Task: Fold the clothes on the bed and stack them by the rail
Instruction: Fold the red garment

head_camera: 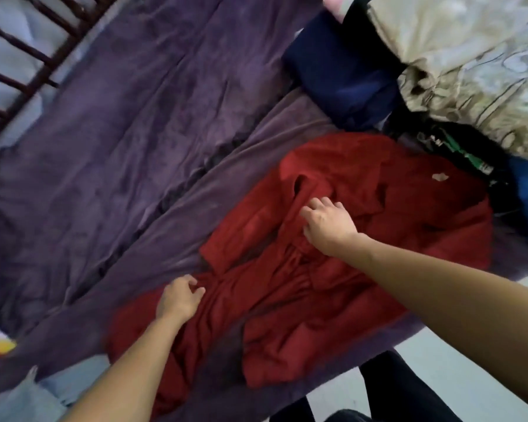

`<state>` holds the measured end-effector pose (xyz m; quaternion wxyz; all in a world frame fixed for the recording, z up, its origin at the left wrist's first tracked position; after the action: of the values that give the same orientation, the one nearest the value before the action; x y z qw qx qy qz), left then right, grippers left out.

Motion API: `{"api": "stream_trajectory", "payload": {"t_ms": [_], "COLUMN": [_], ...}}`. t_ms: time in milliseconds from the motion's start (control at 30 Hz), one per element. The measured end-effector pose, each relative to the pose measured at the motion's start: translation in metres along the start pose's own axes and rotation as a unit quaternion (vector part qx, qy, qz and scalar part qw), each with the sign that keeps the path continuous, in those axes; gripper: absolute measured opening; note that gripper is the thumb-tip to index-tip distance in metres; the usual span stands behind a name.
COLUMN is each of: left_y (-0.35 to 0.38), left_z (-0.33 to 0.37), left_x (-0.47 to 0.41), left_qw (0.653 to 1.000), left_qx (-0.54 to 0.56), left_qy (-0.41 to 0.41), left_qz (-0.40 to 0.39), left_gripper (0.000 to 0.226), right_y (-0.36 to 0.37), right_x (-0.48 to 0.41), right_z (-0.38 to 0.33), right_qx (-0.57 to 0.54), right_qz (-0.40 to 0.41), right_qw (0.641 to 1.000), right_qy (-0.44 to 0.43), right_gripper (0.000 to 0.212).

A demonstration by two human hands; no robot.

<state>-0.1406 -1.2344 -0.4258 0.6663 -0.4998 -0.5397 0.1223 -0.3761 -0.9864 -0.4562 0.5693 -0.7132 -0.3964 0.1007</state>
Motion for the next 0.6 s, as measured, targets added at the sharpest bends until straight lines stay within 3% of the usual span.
{"api": "stream_trajectory", "payload": {"t_ms": [167,267,333,367,433,500,600], "left_y": [0.052,0.063,0.062,0.061,0.065,0.064,0.021], "left_z": [-0.056,-0.055,-0.046,-0.039,-0.022,-0.002,0.010], "left_x": [-0.013,-0.041,-0.066,-0.078,-0.097,-0.112,-0.138], "left_qw": [0.998,0.989,0.975,0.968,0.967,0.972,0.950], "left_qx": [0.052,0.126,0.181,0.200,0.202,0.176,0.198], "left_qy": [-0.047,-0.029,-0.011,-0.001,0.012,0.024,0.030], "left_qz": [0.000,0.068,0.128,0.149,0.155,0.155,0.238], "left_gripper": [0.049,0.060,0.064,0.066,0.068,0.048,0.019], "right_y": [0.030,0.055,0.077,0.088,0.100,0.094,0.047], "right_x": [-0.054,-0.096,-0.122,-0.131,-0.141,-0.141,-0.163], "right_z": [-0.057,-0.091,-0.097,-0.096,-0.095,-0.097,-0.112], "right_qx": [-0.002,0.005,0.026,0.039,0.072,0.062,0.038], "right_qz": [0.011,0.026,-0.011,-0.035,-0.047,-0.018,0.073], "right_qw": [0.997,0.993,0.994,0.994,0.993,0.994,0.993], "right_qy": [-0.077,-0.117,-0.104,-0.091,-0.082,-0.088,-0.086], "right_gripper": [0.037,0.063,0.079,0.079,0.055,0.033,0.028]}}
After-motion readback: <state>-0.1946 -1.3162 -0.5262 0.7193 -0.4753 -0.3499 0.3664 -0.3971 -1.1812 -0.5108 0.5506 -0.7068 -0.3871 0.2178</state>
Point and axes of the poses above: each hand's wrist, its own x-axis away from the middle knuckle, its own y-axis out of the palm, z = x × y, the point moved 8 cm from there along -x, towards the middle knuckle, and after that the axes turned 4 degrees about z, right-handed, at the moved point
